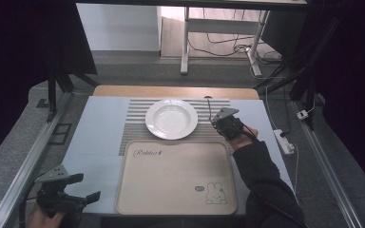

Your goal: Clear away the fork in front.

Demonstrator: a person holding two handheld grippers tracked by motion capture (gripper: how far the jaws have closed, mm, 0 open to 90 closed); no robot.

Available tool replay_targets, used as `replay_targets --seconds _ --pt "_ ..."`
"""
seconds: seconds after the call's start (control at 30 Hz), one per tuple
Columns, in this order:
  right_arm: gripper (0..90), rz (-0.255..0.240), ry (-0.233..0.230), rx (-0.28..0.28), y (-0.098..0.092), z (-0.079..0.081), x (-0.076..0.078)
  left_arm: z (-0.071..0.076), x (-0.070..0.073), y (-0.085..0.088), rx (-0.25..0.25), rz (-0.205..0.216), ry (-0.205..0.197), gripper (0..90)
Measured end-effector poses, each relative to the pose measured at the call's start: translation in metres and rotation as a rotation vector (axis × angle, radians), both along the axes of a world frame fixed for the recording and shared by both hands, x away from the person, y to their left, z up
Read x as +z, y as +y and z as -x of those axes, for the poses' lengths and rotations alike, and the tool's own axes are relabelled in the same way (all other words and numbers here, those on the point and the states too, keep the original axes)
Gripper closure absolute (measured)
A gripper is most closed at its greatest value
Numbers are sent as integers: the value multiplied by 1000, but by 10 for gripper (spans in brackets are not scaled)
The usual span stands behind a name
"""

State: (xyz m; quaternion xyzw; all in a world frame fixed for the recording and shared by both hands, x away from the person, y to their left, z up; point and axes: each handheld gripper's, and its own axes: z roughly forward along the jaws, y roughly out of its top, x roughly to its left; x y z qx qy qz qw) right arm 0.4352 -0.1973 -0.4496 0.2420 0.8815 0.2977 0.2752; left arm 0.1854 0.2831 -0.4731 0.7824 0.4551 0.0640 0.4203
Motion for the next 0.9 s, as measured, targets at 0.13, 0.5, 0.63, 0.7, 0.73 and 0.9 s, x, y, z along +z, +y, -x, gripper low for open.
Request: replay_targets --seconds 0.13,0.5,0.63,0.7,0.73,0.9 --pt "898 -57 25 9 -10 15 7 -3 1 -2 -36 7 -7 0" --pt "898 -221 72 63 -32 67 22 -18 4 -20 -121 13 -32 2" --pt "898 -279 106 91 -39 89 25 -25 7 -26 -151 13 -69 2" --pt "898 -301 119 105 -41 97 25 -31 7 -29 -156 24 -75 1" --pt "898 -314 130 116 -42 102 25 -34 8 -31 -167 28 -86 1" --pt "898 -378 188 164 -48 122 22 -47 12 -42 -219 21 -105 0"
